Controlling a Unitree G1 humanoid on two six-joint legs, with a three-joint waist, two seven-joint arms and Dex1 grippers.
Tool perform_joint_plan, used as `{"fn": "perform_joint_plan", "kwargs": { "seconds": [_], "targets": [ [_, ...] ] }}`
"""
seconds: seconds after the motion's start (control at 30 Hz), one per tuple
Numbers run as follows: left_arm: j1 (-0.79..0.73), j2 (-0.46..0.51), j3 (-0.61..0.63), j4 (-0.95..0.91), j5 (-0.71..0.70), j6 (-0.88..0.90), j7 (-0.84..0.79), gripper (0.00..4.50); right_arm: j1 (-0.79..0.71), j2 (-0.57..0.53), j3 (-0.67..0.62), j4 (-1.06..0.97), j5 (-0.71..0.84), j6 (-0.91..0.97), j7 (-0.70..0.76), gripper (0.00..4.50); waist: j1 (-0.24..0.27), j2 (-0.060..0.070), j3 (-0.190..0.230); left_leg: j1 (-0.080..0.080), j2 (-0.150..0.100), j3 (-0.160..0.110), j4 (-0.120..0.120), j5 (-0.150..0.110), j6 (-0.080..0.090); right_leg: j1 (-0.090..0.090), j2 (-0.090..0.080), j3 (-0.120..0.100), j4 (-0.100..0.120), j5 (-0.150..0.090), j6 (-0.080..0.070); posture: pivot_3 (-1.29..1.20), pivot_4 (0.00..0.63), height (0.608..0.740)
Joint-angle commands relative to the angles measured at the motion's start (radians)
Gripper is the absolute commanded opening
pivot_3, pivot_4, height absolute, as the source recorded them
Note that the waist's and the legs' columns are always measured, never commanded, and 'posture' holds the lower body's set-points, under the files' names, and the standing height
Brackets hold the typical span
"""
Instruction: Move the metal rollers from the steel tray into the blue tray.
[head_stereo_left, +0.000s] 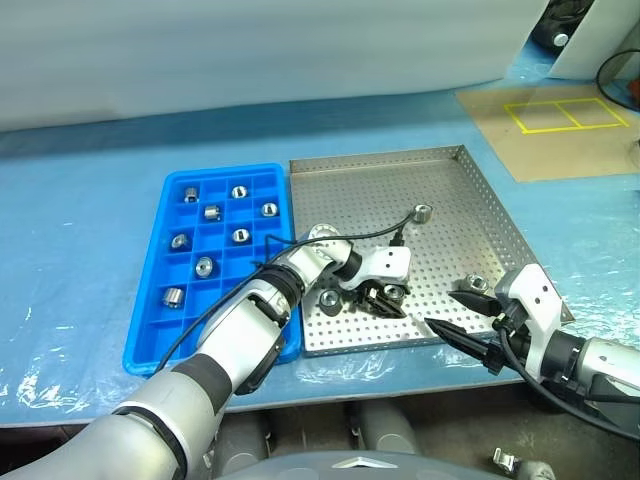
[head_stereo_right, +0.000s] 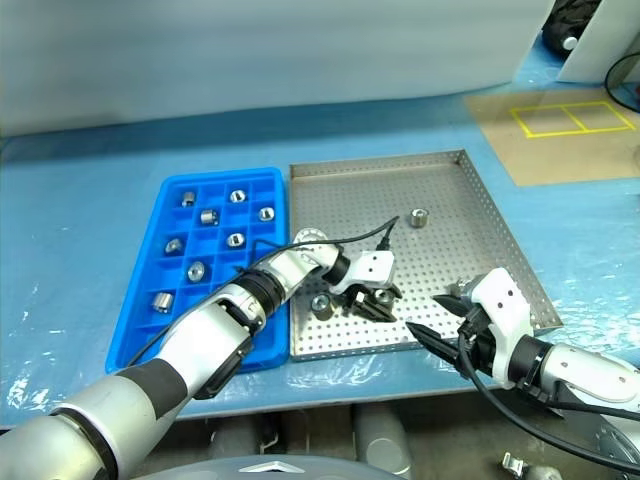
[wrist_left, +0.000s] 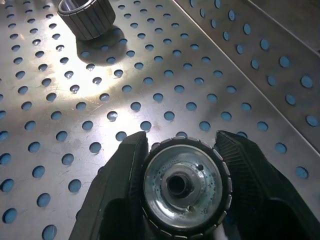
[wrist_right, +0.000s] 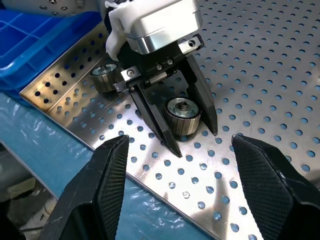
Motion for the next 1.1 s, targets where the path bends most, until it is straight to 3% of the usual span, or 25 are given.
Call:
{"fn": "perform_joint_plan", "kwargs": {
  "seconds": [0.03,0.2,0.43,0.6,0.8,1.1],
  "targets": [
    [-0.010,0.001,0.045,-0.008,-0.028,-0.012,-0.008,1.90,-0.003,-0.013,0.000,-0.035,0.024,-0.002,-0.007,3.35,-0.003,0.000,0.000,0.000,-0.001,0.000,0.000,0.000,0.000,0.000,-0.001,0.000,0.000,0.000,0.000,-0.64,0.150,0.740],
    [-0.033,0.015,0.107,-0.056,-0.075,0.001,-0.031,1.90,-0.023,-0.018,0.020,-0.025,0.028,-0.005,-0.017,3.35,-0.004,0.000,0.000,-0.002,-0.005,-0.001,0.000,-0.001,0.002,0.000,-0.006,-0.002,0.000,0.000,0.001,-0.61,0.150,0.740],
    [-0.019,0.134,0.151,-0.279,-0.151,0.014,-0.136,1.90,-0.120,-0.039,0.110,0.049,-0.007,-0.039,-0.004,3.35,0.000,0.000,0.000,-0.005,-0.009,-0.002,0.000,-0.001,0.006,-0.002,-0.010,-0.003,0.000,-0.001,0.001,-0.51,0.150,0.740],
    [0.049,0.288,0.171,-0.541,-0.210,0.109,-0.201,1.90,-0.246,-0.056,0.217,0.148,-0.046,-0.085,0.042,3.35,0.005,0.000,0.000,-0.005,-0.008,-0.002,-0.001,0.000,0.007,-0.003,-0.010,-0.003,0.001,-0.001,0.001,-0.42,0.150,0.740],
    [0.226,0.547,0.247,-0.944,-0.330,0.324,-0.242,1.90,-0.533,-0.024,0.424,0.355,-0.125,-0.169,0.154,3.35,0.031,0.001,0.000,-0.004,-0.006,-0.001,-0.002,0.001,0.006,-0.004,-0.008,-0.003,0.004,0.000,0.001,-0.23,0.150,0.740],
    [0.509,0.793,0.410,-1.336,-0.470,0.546,-0.124,1.90,-0.814,0.062,0.644,0.670,-0.268,-0.338,0.362,3.35,0.172,0.001,0.001,-0.004,-0.002,0.000,-0.006,0.004,0.000,-0.007,-0.007,-0.006,0.008,-0.002,-0.002,0.05,0.150,0.740]
  ]
}}
